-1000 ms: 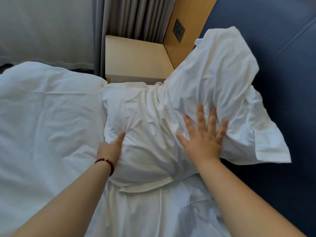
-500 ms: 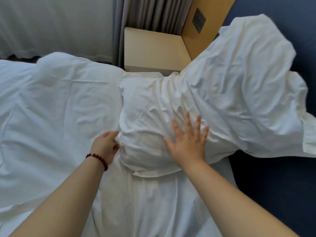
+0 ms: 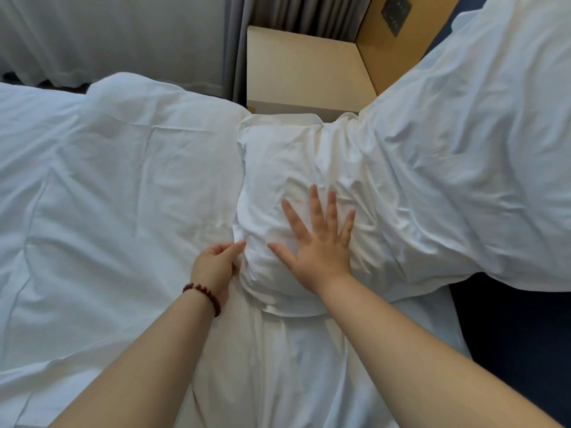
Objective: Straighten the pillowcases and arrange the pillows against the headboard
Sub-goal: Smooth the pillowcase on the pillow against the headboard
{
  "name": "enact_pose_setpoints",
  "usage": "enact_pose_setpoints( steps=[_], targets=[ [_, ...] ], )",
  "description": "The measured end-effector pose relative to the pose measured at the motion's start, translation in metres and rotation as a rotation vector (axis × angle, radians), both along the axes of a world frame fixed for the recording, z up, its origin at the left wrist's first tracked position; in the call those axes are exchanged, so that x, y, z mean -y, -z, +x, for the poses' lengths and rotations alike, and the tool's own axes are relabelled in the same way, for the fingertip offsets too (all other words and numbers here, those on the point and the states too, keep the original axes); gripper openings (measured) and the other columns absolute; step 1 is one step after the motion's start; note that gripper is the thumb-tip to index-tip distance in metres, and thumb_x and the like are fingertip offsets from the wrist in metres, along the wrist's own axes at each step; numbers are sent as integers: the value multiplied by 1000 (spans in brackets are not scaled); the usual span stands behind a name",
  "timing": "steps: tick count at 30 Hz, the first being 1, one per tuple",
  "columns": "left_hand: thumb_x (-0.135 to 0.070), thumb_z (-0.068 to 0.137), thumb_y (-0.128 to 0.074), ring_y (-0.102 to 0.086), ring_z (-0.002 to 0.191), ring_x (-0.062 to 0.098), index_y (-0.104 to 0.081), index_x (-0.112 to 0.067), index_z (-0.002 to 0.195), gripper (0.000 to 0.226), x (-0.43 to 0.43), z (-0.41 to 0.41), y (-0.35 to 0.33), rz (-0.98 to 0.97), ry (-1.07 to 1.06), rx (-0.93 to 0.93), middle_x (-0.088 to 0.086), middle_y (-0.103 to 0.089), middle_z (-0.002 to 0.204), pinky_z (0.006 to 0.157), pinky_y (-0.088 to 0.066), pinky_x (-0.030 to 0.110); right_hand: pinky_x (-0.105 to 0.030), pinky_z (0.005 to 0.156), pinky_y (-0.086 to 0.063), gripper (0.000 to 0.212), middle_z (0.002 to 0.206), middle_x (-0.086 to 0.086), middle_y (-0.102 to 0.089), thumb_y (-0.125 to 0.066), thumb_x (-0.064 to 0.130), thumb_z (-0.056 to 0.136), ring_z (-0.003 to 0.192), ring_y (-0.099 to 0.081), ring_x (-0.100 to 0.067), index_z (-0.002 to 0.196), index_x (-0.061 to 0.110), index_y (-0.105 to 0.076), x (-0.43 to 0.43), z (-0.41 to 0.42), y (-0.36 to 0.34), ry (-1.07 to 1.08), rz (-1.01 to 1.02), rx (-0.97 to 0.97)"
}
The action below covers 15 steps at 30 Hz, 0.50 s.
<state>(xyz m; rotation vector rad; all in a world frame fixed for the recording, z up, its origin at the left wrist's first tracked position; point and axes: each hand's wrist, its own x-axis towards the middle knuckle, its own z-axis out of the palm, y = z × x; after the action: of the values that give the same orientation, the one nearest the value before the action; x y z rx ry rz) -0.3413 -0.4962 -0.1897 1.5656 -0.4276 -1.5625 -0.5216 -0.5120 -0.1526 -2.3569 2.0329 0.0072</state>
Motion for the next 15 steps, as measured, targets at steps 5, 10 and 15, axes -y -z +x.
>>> enact_pose_setpoints(
  steps=[5,10,15],
  targets=[
    [-19,89,-70,-62,72,19,-64,-8,80,16,-2,2,-15,-182,-209,98,8,-67,79,70,-54,35,-55,112,23,77,159,8,27,-3,83,79,145,29,-21,146,52,17,14,-14,2,6,12,35],
    [-33,86,-72,-62,80,23,-71,-8,91,26,-18,17,10,17,-105,82,6,-71,82,72,-55,36,-54,112,22,75,161,7,24,-7,79,83,145,28,-21,147,48,17,2,-7,26,-28,19,-24],
    [-47,72,-74,-70,81,29,-71,-3,96,51,-32,32,8,88,357,342,17,-74,90,77,-56,43,-52,119,3,71,164,-3,-5,-26,66,92,151,1,-24,154,36,-13,-49,5,55,92,-118,214]
  ],
)
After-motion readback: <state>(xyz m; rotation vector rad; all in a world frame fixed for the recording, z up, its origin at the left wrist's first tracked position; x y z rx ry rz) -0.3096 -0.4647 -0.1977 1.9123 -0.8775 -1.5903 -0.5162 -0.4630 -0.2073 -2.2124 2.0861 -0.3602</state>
